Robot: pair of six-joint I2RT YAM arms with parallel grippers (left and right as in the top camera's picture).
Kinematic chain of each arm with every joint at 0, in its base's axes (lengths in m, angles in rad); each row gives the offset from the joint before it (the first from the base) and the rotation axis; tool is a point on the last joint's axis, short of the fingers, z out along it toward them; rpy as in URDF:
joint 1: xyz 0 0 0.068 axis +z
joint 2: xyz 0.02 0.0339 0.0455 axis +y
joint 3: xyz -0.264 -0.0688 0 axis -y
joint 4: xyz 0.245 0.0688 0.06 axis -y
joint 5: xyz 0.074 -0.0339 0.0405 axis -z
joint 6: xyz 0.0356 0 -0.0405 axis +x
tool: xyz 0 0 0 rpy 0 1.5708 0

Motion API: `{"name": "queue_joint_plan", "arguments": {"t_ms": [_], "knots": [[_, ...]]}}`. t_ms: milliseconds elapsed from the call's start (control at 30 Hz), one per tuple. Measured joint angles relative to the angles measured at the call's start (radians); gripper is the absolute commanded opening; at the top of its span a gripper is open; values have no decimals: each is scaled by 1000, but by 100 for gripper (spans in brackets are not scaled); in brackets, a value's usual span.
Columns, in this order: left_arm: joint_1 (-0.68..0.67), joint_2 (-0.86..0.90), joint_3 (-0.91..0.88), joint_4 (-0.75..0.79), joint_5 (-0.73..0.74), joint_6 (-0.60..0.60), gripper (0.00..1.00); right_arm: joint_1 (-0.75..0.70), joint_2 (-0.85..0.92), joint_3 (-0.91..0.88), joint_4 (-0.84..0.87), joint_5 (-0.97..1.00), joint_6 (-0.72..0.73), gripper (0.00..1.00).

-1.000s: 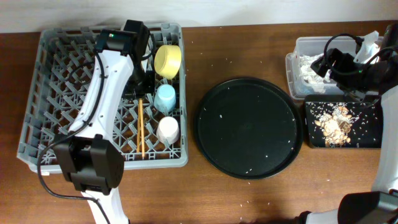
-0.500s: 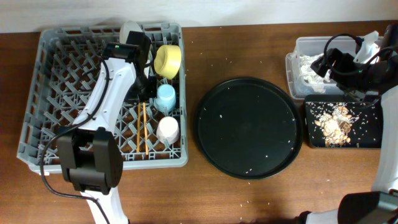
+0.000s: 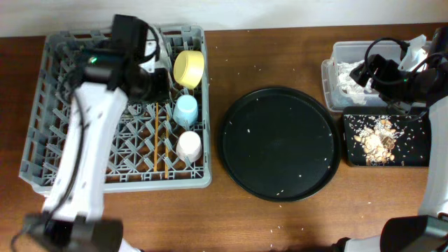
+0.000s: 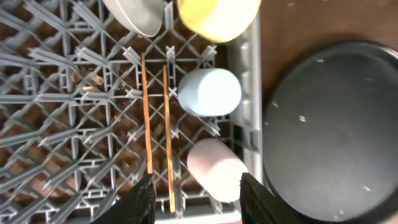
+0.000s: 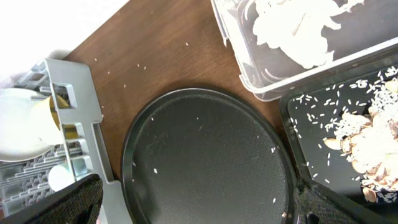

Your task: Sort waste into correct bins and load items into the dishwasher rack

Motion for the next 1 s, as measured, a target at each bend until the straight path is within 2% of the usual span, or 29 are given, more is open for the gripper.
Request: {"name": "queue_joint_plan", "arguments": {"t_ms": [33, 67, 100, 200, 800, 900, 1000], "knots": [[-11, -44, 2, -15, -3, 0, 45, 0, 0, 0, -2, 0, 0, 98], [-34, -95, 3, -45, -11, 0, 56, 0, 0, 0, -2, 0, 0, 98], [-59, -145, 3, -54, -15, 0, 99, 0, 0, 0, -2, 0, 0, 98], [-104, -217, 3, -71, -23, 2, 99, 0, 0, 0, -2, 0, 0, 98], [-109, -217, 3, -41, -23, 1, 100, 0, 2, 0, -2, 1, 0, 98], [-109, -217, 3, -41, -25, 1, 99, 5, 6, 0, -2, 87, 0, 99], [-109, -217, 3, -41, -26, 1, 100, 79, -14, 0, -1, 232, -5, 98]]}}
